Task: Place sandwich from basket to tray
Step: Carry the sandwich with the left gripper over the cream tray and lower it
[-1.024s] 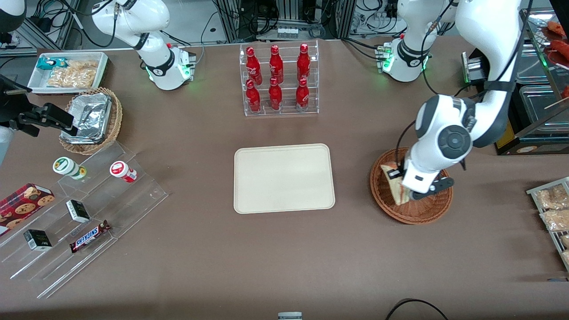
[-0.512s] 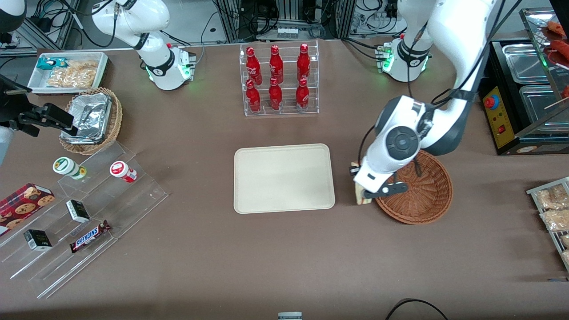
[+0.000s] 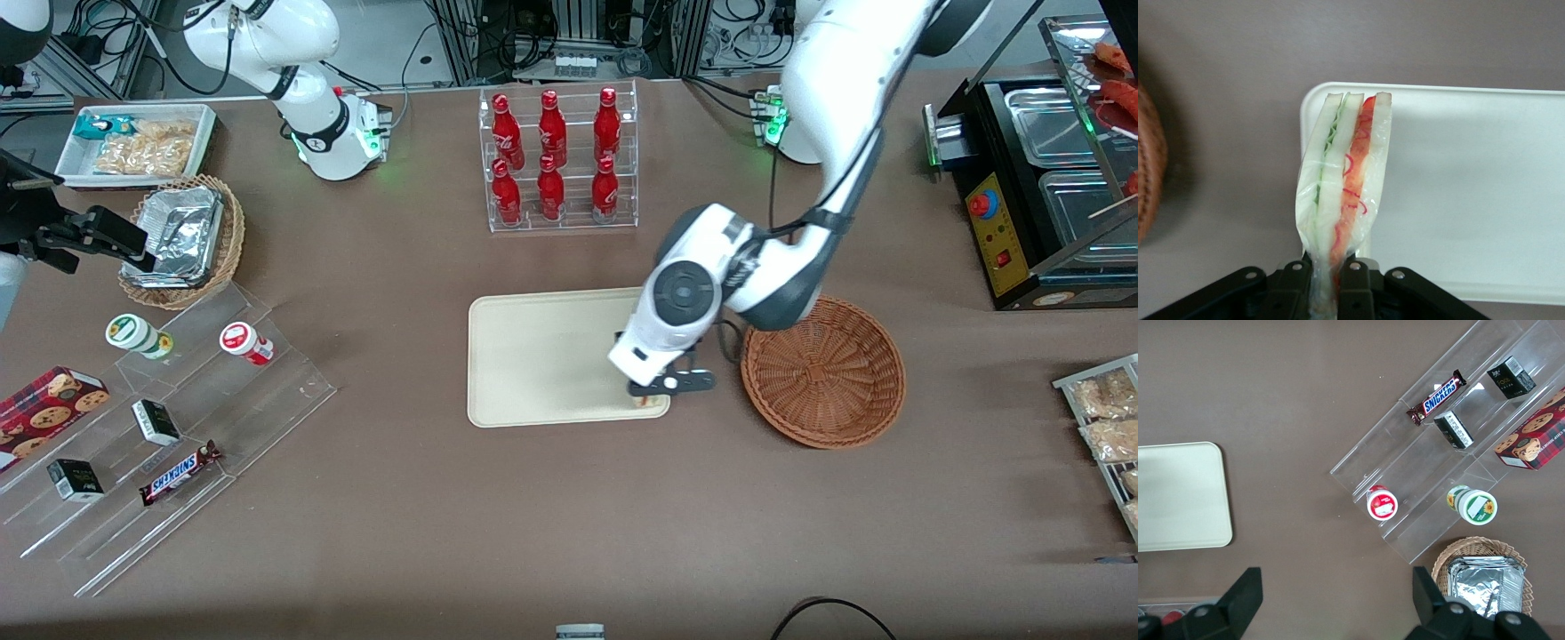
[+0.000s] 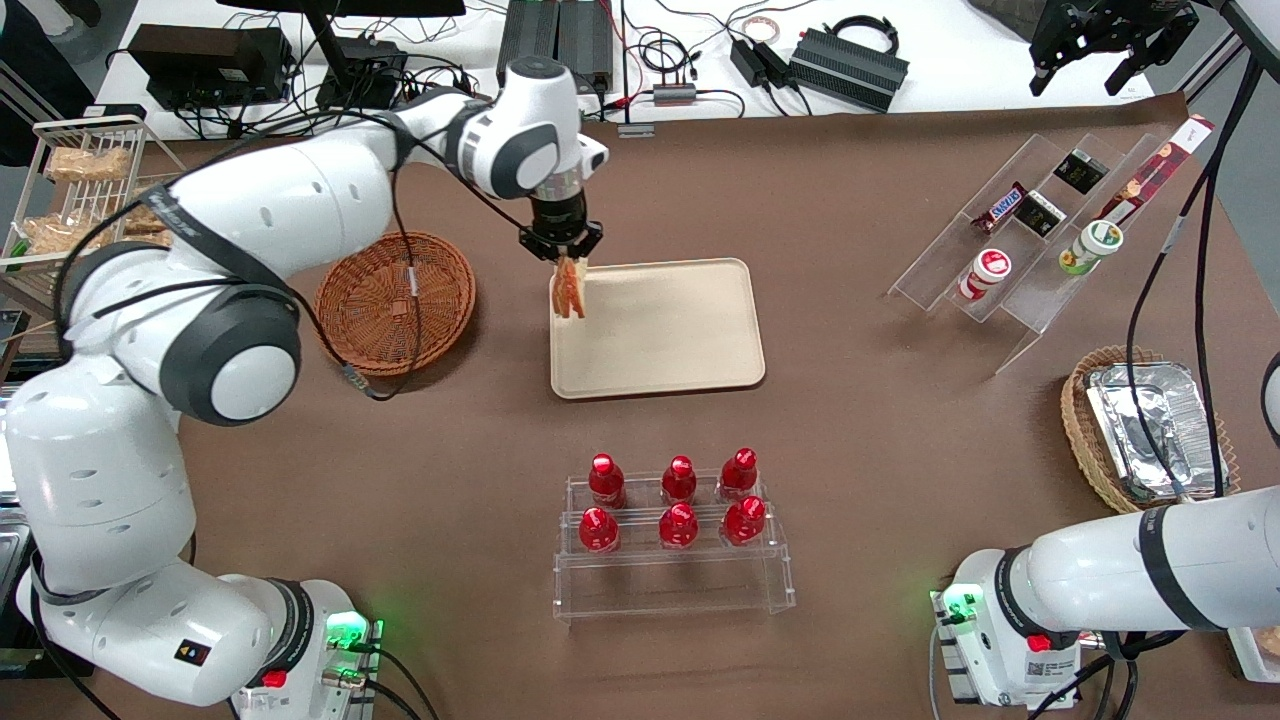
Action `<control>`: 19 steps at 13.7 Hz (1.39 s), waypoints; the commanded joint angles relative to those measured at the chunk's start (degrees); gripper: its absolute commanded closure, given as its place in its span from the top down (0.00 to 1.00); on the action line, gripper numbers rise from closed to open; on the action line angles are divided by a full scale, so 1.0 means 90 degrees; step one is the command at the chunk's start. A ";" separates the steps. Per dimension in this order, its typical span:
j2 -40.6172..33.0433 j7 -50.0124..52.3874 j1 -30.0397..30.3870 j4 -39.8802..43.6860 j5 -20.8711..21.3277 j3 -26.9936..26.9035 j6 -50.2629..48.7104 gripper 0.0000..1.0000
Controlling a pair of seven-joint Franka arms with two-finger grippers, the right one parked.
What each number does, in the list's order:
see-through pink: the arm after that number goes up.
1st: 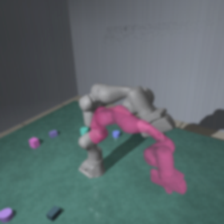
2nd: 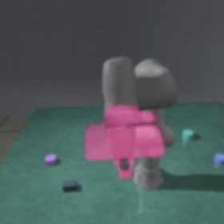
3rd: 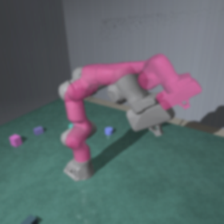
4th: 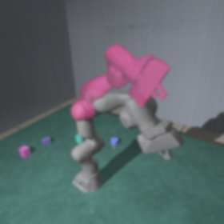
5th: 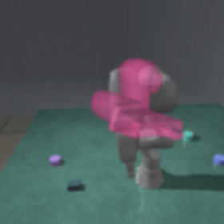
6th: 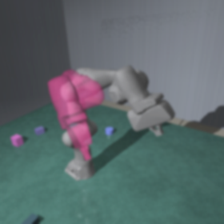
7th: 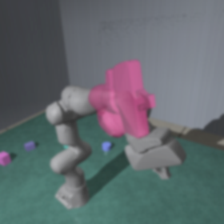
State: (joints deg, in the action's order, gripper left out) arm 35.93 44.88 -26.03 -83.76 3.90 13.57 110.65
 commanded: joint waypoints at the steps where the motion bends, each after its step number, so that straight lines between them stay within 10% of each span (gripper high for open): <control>1: 0.0722 0.0918 -0.0485 0.0973 0.0318 -0.0053 -0.0186 0.02; 14: 0.1808 0.1820 -0.1453 0.2021 0.0563 -0.0072 0.0048 0.07; 15: 0.1799 0.1752 -0.1434 0.2002 0.0544 -0.0063 0.0087 0.39; 16: 0.1798 0.1752 -0.1424 0.1982 0.0563 -0.0063 0.0088 0.99; 19: 0.1653 0.1849 -0.1444 0.2001 0.0612 -0.0082 0.0069 1.00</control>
State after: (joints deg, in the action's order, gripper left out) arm 51.20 60.07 -38.45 -67.32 8.22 13.27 111.61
